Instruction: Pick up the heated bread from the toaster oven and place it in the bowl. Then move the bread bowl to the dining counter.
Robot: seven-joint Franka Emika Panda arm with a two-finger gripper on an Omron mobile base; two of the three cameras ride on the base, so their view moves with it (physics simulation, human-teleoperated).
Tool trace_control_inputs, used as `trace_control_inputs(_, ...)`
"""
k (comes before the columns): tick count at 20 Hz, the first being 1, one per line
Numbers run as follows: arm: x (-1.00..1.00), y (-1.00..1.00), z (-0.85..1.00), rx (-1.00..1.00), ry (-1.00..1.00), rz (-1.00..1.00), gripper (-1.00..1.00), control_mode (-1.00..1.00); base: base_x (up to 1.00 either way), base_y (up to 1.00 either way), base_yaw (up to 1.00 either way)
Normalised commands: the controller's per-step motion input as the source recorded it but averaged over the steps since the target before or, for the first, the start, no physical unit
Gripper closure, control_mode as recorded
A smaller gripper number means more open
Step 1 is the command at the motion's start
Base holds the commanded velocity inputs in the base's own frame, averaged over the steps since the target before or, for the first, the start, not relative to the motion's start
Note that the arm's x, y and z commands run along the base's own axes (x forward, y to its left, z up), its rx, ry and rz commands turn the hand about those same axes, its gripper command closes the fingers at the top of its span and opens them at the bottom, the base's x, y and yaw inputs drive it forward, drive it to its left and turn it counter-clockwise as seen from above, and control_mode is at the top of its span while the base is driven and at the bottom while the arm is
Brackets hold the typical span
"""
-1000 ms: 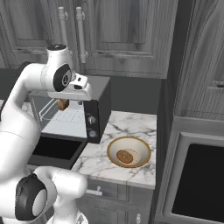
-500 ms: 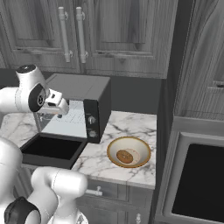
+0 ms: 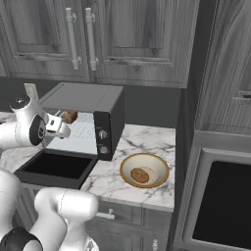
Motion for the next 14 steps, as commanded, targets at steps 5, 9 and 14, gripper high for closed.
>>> trace_control_inputs(5, 0.36, 0.06, -0.23, 0.00, -0.13, 0.00, -1.00, -1.00, 0.00, 0.00, 0.00)
trace_control_inputs(9, 0.44, 0.00, -0.03, 0.00, -0.16, 0.00, -1.00, -1.00, 0.00, 0.00, 0.00)
trace_control_inputs(14, 0.45, 0.00, -0.03, 0.00, -0.09, 0.00, -1.00, -1.00, 0.00, 0.00, 0.00)
